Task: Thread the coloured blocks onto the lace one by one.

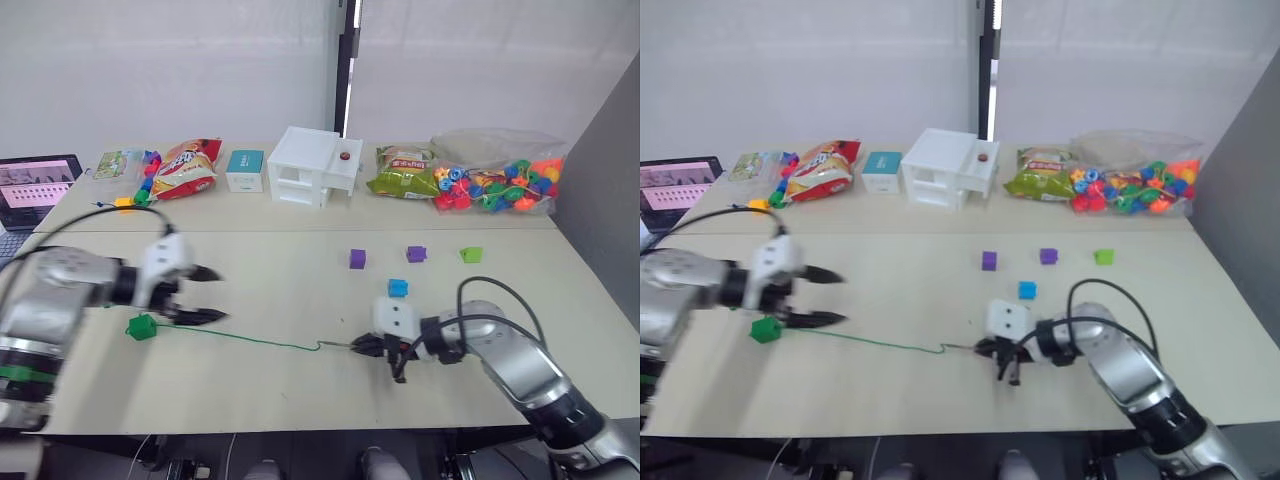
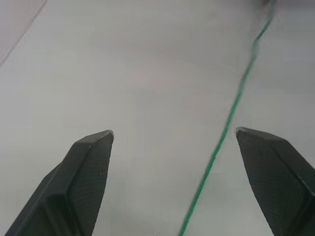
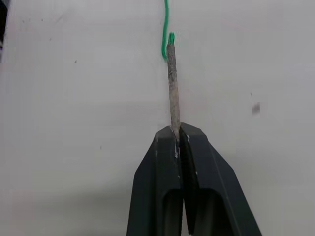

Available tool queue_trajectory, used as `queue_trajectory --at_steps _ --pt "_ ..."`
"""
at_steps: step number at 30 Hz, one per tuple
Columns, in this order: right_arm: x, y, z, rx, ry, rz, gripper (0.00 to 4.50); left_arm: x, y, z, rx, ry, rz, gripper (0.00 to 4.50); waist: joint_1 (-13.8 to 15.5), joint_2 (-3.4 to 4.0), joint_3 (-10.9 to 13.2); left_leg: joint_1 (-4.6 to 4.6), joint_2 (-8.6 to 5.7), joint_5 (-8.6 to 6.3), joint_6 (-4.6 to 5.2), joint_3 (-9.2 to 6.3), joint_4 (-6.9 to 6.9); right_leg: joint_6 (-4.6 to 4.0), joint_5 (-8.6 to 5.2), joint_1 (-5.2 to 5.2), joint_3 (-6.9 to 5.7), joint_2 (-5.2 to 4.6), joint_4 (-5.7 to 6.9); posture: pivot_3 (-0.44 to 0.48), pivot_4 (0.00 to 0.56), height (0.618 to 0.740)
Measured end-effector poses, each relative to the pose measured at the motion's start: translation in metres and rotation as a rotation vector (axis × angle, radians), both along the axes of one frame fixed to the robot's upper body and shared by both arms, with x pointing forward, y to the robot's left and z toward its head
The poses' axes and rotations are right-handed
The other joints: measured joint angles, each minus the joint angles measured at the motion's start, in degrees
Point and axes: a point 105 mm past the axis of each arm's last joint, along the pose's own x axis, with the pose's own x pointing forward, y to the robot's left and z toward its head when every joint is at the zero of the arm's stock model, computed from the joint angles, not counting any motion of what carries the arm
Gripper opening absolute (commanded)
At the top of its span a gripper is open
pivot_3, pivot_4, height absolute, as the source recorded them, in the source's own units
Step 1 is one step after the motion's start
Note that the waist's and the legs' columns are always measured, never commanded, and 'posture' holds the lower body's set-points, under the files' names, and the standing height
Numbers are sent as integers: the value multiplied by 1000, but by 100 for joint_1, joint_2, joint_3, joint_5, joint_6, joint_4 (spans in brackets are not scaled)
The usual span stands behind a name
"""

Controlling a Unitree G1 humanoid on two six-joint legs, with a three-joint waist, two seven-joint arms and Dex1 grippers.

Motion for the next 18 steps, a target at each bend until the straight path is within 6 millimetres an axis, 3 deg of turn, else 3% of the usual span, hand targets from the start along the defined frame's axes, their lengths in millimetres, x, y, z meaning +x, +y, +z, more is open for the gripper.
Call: queue_trajectory --at_steps 2,6,16,17,18 --pt "1 1 -1 -6 3 -9 0 -8 -30 -12 -31 31 -63 4182 -13 -2 -1 -3 1 0 0 -2 0 -1 0 -5 0 3 2 0 150 740" --pt "1 3 -5 -22 12 -15 0 -12 -59 -29 -41 32 -102 4182 -63 -2 -1 2 2 0 1 -1 -2 -3 1 -8 5 9 3 0 150 740" --pt "0 4 -6 -27 26 -27 0 -7 -71 -56 -13 22 -95 4182 15 -2 -1 -1 -3 0 0 0 2 -2 1 -3 5 2 -4 0 150 740" --pt "0 4 -6 -26 25 -26 0 -6 -73 -58 -20 23 -95 3611 13 -2 -1 0 -3 0 0 0 2 -2 1 -3 5 2 -4 0 150 740" --pt "0 4 -6 -26 25 -26 0 -7 -75 -58 -26 24 -98 3360 12 -2 -1 -1 -3 0 0 0 2 -2 1 -3 5 2 -4 0 150 740"
